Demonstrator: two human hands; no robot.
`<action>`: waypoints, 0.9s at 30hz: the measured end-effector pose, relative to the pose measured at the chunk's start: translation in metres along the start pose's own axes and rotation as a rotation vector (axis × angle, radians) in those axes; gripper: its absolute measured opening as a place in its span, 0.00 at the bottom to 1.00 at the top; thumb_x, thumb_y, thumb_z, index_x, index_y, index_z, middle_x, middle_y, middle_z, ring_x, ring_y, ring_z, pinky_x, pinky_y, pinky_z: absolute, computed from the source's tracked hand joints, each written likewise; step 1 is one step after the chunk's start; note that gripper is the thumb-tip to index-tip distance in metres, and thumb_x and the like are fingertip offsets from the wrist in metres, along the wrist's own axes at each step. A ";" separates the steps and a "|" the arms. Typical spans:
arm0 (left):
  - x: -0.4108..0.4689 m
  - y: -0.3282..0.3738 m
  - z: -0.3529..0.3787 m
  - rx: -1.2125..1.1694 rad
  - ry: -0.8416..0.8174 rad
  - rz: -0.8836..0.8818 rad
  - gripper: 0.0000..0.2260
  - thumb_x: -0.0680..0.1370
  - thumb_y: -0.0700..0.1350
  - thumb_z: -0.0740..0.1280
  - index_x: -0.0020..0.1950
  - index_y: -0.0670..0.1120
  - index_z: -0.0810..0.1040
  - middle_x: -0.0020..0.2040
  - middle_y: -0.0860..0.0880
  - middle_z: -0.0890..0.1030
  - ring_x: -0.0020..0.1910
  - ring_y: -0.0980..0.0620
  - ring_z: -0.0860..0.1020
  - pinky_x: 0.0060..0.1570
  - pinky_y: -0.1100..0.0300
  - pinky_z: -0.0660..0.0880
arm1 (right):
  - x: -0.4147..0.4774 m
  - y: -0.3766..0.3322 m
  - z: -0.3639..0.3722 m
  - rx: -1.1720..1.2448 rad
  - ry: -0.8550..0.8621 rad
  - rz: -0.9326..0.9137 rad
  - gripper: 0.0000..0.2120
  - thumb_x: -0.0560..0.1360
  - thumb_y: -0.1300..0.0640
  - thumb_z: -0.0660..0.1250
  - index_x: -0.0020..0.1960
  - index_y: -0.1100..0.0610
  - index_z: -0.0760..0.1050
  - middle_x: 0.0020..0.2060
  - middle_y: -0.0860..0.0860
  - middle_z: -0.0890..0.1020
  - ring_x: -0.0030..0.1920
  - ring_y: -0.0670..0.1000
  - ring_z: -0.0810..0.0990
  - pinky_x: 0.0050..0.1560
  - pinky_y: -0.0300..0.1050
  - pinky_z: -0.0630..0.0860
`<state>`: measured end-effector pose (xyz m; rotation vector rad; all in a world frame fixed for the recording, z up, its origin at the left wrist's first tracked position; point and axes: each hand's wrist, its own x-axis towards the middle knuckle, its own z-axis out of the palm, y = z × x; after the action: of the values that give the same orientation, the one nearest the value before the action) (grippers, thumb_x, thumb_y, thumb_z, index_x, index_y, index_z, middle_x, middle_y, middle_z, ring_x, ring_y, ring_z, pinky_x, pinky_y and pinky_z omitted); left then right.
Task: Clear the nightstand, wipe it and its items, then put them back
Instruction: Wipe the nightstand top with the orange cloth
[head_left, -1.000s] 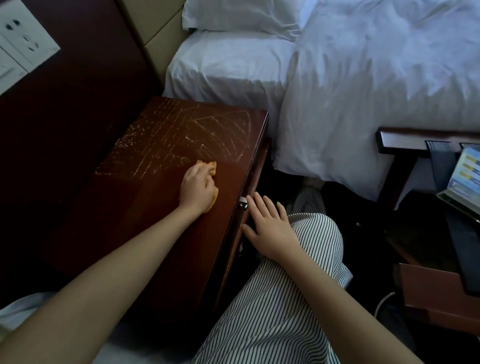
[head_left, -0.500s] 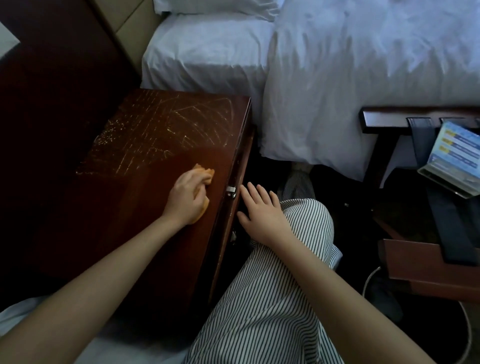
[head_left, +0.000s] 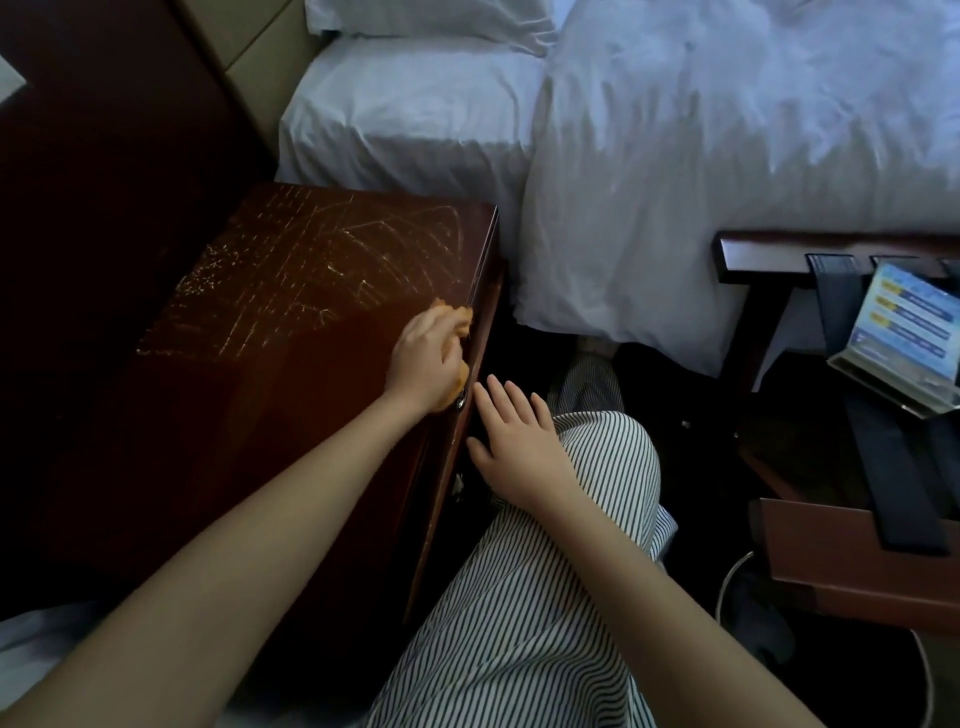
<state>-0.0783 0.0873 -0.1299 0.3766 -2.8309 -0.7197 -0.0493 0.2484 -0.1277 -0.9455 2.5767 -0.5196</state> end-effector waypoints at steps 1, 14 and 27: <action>-0.010 -0.004 -0.003 -0.005 -0.025 0.051 0.16 0.77 0.39 0.60 0.63 0.48 0.75 0.64 0.48 0.74 0.68 0.50 0.67 0.64 0.57 0.64 | 0.000 0.001 0.000 0.003 -0.002 0.007 0.29 0.81 0.48 0.51 0.78 0.54 0.44 0.77 0.50 0.46 0.76 0.51 0.42 0.73 0.50 0.38; 0.015 -0.014 -0.004 0.056 0.109 -0.119 0.15 0.79 0.38 0.58 0.64 0.43 0.74 0.65 0.45 0.73 0.69 0.47 0.65 0.67 0.56 0.60 | -0.001 0.004 0.000 0.013 0.006 0.025 0.29 0.81 0.48 0.51 0.78 0.53 0.43 0.77 0.51 0.46 0.76 0.51 0.41 0.73 0.50 0.37; -0.055 -0.026 -0.028 -0.033 -0.145 0.193 0.15 0.78 0.40 0.60 0.63 0.49 0.75 0.65 0.51 0.73 0.66 0.56 0.65 0.63 0.59 0.62 | -0.001 0.007 0.000 0.016 -0.020 0.034 0.29 0.81 0.48 0.51 0.78 0.53 0.43 0.77 0.51 0.45 0.76 0.51 0.41 0.74 0.50 0.37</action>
<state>-0.0139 0.0687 -0.1251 0.0461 -2.9319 -0.7806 -0.0522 0.2539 -0.1306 -0.8959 2.5621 -0.5178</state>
